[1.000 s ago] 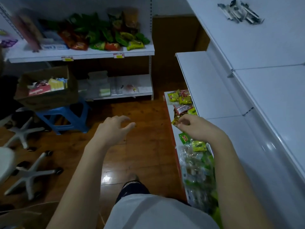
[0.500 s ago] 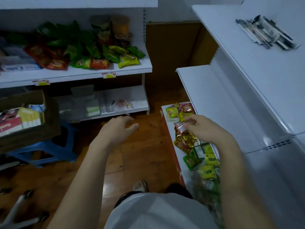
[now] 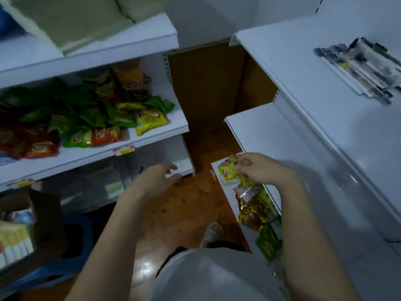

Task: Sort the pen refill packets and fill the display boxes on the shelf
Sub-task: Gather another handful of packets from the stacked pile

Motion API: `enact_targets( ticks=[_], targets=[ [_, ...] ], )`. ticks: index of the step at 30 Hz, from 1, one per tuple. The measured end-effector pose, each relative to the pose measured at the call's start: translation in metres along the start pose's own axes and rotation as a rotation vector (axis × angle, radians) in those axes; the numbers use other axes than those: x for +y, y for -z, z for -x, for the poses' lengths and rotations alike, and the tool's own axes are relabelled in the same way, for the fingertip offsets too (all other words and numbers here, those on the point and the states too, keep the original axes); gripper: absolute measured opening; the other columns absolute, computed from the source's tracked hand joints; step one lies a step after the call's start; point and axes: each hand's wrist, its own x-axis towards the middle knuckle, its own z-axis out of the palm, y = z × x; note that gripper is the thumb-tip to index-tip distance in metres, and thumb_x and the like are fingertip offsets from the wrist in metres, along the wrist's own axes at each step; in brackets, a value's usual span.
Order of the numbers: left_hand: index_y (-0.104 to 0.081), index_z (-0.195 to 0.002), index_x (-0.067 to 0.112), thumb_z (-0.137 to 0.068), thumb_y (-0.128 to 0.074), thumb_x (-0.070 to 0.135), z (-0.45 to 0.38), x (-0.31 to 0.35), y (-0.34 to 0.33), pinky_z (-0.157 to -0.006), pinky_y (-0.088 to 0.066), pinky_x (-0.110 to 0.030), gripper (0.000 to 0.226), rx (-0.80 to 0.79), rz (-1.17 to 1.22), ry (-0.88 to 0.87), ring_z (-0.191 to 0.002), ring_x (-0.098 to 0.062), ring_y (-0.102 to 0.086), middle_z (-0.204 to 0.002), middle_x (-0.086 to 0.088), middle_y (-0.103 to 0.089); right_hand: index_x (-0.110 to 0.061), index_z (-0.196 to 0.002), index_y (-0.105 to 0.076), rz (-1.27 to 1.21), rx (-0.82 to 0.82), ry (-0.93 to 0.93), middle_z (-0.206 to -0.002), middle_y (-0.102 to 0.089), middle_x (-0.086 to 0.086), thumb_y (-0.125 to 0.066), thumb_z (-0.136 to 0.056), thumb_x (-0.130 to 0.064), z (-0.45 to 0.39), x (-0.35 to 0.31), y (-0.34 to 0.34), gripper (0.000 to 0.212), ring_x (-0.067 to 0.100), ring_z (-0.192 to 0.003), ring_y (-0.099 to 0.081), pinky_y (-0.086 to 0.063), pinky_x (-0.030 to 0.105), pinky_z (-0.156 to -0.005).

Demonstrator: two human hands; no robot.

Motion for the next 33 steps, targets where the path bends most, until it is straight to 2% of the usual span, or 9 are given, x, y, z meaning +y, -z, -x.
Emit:
enact_targets(
  ticks=[7,11,13,16,20,23,26,30,33],
  targets=[
    [-0.053,-0.137,0.027,-0.099,-0.050,0.045,-0.092,0.076,0.116,-0.090,-0.046,-0.033,0.042,0.153,-0.033,-0.230,-0.113,-0.017,-0.055,-0.131,0.002,-0.059,-0.022,-0.133,-0.053,-0.047,0.131,0.171,-0.110,-0.058,-0.006,-0.049,-0.102,-0.039,-0.049,-0.069,0.095,0.035,0.015,-0.101,-0.058,-0.046,0.022,-0.075],
    [-0.059,-0.131,0.028,-0.101,-0.050,0.037,-0.125,0.155,0.165,-0.083,-0.046,-0.024,0.033,0.263,-0.023,-0.538,-0.102,-0.005,-0.057,-0.117,0.010,-0.063,-0.032,-0.116,-0.063,-0.142,0.258,0.219,-0.108,-0.058,-0.021,-0.051,-0.100,-0.040,-0.045,-0.073,0.146,0.021,0.001,-0.103,-0.057,-0.045,0.022,-0.084],
    [-0.063,-0.125,0.030,-0.101,-0.051,0.034,-0.144,0.194,0.178,-0.083,-0.046,-0.018,0.027,0.325,0.034,-0.716,-0.099,0.004,-0.057,-0.112,0.016,-0.063,-0.032,-0.109,-0.067,-0.199,0.439,0.253,-0.103,-0.064,-0.021,-0.054,-0.099,-0.036,-0.046,-0.071,0.168,0.017,-0.005,-0.096,-0.059,-0.045,0.017,-0.081],
    [-0.066,-0.120,0.031,-0.101,-0.052,0.032,-0.177,0.244,0.183,-0.083,-0.044,-0.014,0.023,0.249,0.104,-0.914,-0.102,0.005,-0.057,-0.110,0.022,-0.062,-0.028,-0.103,-0.069,-0.258,0.736,0.221,-0.096,-0.068,-0.016,-0.057,-0.098,-0.028,-0.047,-0.057,0.196,0.012,0.001,-0.087,-0.063,-0.049,0.018,-0.078],
    [-0.066,-0.120,0.028,-0.100,-0.054,0.031,-0.229,0.306,0.168,-0.096,-0.044,-0.028,0.024,0.080,0.043,-1.153,-0.110,-0.002,-0.055,-0.116,0.016,-0.065,-0.026,-0.103,-0.067,-0.225,1.100,-0.015,-0.098,-0.065,-0.013,-0.057,-0.098,-0.025,-0.045,-0.010,0.230,0.011,0.008,-0.092,-0.061,-0.049,0.026,-0.083],
    [-0.060,-0.130,0.029,-0.100,-0.053,0.033,-0.269,0.350,0.146,-0.098,-0.036,-0.022,0.030,0.027,-0.110,-1.290,-0.120,-0.009,-0.049,-0.130,0.010,-0.059,-0.015,-0.115,-0.065,-0.175,1.323,-0.220,-0.112,-0.060,-0.003,-0.055,-0.098,-0.018,-0.041,0.027,0.248,0.020,0.019,-0.108,-0.057,-0.046,0.031,-0.091],
    [-0.056,-0.136,0.025,-0.099,-0.056,0.031,-0.291,0.383,0.115,-0.100,-0.036,-0.025,0.038,-0.040,-0.215,-1.362,-0.127,-0.020,-0.047,-0.140,0.002,-0.052,-0.016,-0.131,-0.059,-0.072,1.345,-0.431,-0.133,-0.056,0.004,-0.055,-0.098,-0.020,-0.039,0.054,0.250,0.033,0.026,-0.123,-0.050,-0.040,0.032,-0.101],
    [-0.050,-0.141,0.031,-0.099,-0.050,0.043,-0.296,0.400,0.089,-0.108,-0.035,-0.038,0.044,-0.074,-0.332,-1.429,-0.133,-0.020,-0.042,-0.149,0.005,-0.044,-0.022,-0.135,-0.054,0.053,1.099,-0.594,-0.138,-0.052,0.000,-0.048,-0.094,-0.044,-0.042,0.063,0.231,0.047,0.031,-0.126,-0.048,-0.046,0.047,-0.098],
    [-0.058,-0.131,0.035,-0.098,-0.048,0.047,-0.297,0.405,0.079,-0.101,-0.032,-0.034,0.036,-0.025,-0.300,-1.471,-0.126,-0.017,-0.045,-0.138,0.011,-0.054,-0.027,-0.123,-0.063,0.039,1.101,-0.616,-0.131,-0.059,-0.006,-0.047,-0.099,-0.044,-0.037,0.068,0.229,0.034,0.022,-0.120,-0.053,-0.045,0.044,-0.095]
  ],
)
